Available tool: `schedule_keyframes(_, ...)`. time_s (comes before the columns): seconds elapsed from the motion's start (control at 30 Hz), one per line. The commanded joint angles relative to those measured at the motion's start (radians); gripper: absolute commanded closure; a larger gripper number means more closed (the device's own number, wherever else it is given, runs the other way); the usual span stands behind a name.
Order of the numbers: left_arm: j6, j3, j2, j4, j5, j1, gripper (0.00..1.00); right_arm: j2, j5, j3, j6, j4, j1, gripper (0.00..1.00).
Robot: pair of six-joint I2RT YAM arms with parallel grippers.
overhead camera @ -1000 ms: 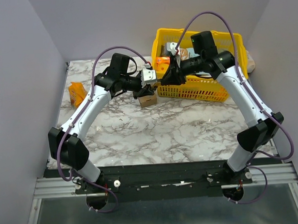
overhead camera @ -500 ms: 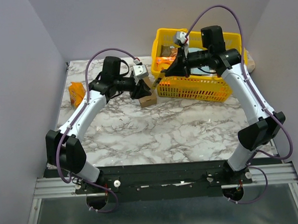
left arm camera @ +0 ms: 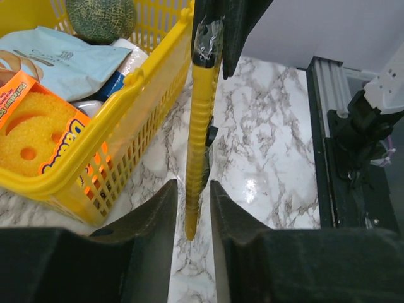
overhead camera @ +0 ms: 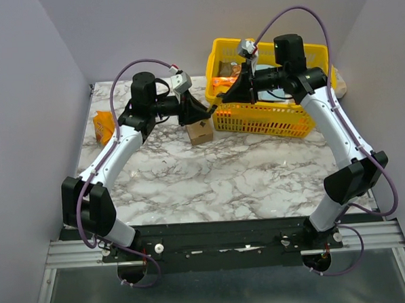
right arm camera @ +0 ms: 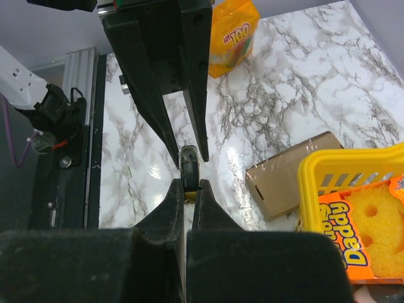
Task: Unpack the express box
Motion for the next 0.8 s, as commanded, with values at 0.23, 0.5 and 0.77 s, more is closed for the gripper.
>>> schedule_keyframes(0.23,-0.009,0.004,0.014,0.004,0.048,-0.005,0.65,-0.022,-0.029,0.013,0.075,0.068,-0.007,0.99)
schedule_keyframes(0.5,0.050,0.003,0.013,-0.055,0.012,-0.004,0.65,-0.020,-0.041,0.016,0.078,0.070,-0.016,0.99)
schedule_keyframes(0.77,0.045,0.001,0.020,-0.058,0.028,0.002,0.71,-0.014,-0.052,0.013,0.078,0.070,-0.019,0.99)
